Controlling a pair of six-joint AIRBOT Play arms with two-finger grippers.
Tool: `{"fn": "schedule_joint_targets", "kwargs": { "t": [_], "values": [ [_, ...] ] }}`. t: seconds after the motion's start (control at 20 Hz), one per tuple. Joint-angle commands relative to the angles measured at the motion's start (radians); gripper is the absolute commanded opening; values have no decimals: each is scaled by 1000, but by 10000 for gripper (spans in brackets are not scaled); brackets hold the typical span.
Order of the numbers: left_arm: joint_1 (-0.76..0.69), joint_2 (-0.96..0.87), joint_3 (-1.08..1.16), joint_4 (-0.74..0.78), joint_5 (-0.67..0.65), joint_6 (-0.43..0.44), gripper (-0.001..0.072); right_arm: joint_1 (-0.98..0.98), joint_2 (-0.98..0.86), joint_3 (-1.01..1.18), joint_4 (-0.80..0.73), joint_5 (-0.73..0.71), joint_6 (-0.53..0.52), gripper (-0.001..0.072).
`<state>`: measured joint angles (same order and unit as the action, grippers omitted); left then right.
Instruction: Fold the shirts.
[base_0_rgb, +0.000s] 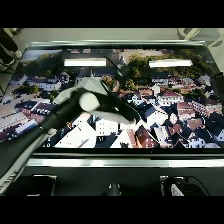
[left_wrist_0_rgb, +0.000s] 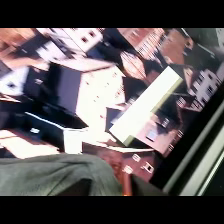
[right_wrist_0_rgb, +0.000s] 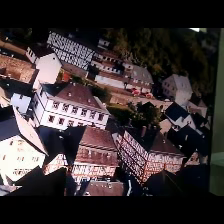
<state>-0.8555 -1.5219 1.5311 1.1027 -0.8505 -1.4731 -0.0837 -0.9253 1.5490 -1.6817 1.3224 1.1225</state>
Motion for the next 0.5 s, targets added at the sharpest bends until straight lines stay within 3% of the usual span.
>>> {"fn": "schedule_joint_targets", "kwargs": {
  "t": [0.0, 0.15, 0.25, 0.45],
  "values": [
    [-109, -68, -3, 20, 3, -80, 667, 0, 71, 0, -20, 25, 15, 619],
    [55, -33, 76, 238, -233, -80, 667, 0, 10, -12, 61, 127, 1, 630],
    [237, -10, 91, 366, -344, -80, 668, 0, -61, -70, 214, 146, -50, 630],
    [679, -12, 16, 303, -483, -108, 669, 0, -210, -279, 458, 145, -141, 628]
  ]
}}
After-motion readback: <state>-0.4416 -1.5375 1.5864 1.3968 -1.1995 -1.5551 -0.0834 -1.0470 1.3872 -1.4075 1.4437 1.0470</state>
